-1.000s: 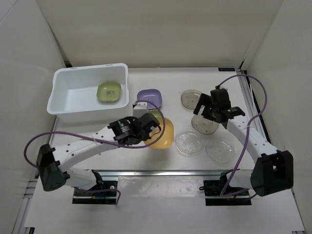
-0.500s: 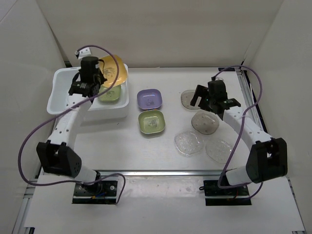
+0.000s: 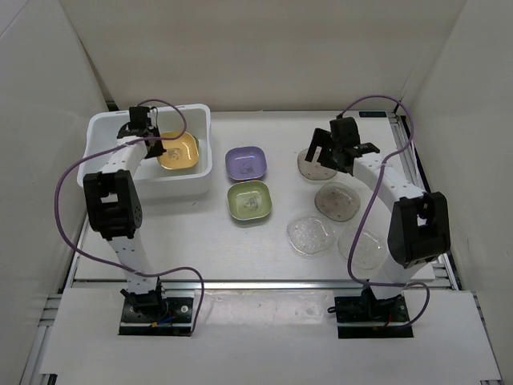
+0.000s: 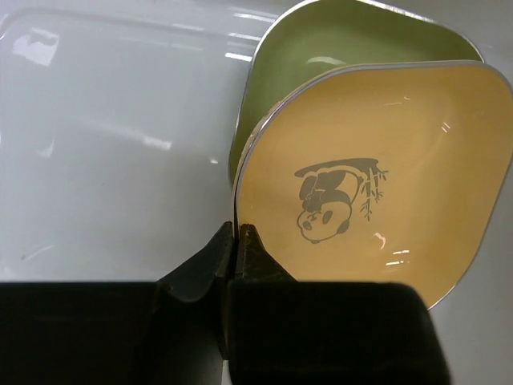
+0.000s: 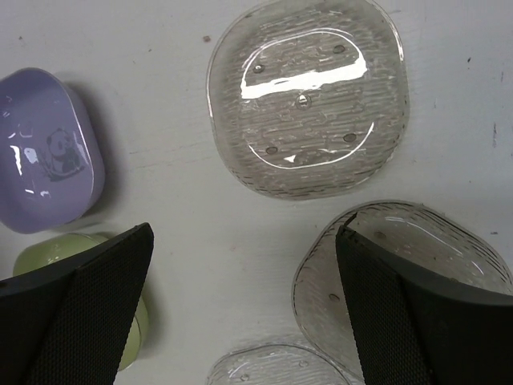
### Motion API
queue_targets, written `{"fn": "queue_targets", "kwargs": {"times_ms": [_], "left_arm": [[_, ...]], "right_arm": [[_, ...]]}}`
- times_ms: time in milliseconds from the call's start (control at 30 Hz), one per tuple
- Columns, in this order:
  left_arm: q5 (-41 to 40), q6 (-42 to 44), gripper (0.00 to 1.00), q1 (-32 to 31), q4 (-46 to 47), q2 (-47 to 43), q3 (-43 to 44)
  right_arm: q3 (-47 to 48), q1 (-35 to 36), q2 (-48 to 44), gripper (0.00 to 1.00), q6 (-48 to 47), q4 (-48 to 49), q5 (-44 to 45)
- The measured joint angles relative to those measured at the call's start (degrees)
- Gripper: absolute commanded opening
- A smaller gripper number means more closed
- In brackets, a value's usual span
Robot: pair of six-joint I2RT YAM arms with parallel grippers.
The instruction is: Place the plates into the plastic bin on the countertop
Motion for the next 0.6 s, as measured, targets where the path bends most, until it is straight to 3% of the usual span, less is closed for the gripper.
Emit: {"fn": "queue_targets", "kwargs": {"times_ms": [133, 467, 567, 600], "left_arm": [[2.0, -0.2, 0.1, 0.0, 0.4, 5.7, 4.8], [0.8, -2.5, 0.66, 0.0, -4.0, 14.2, 17.0], [0.5, -3.1, 0.95, 0.0, -4.8, 13.5, 17.6], [0.3, -3.1, 0.99, -0.1, -5.1, 13.0, 17.6]], "right_arm": [[1.9, 0.0, 1.6, 0.96, 0.0, -0.1, -0.1], [2.7, 0.6, 2.3, 0.99, -0.3, -0.8, 0.1], [2.7, 1.2, 2.3, 0.99, -1.1, -0.9, 0.4], [2.7, 1.5, 2.3, 0.99, -1.5, -0.8, 0.5]]}}
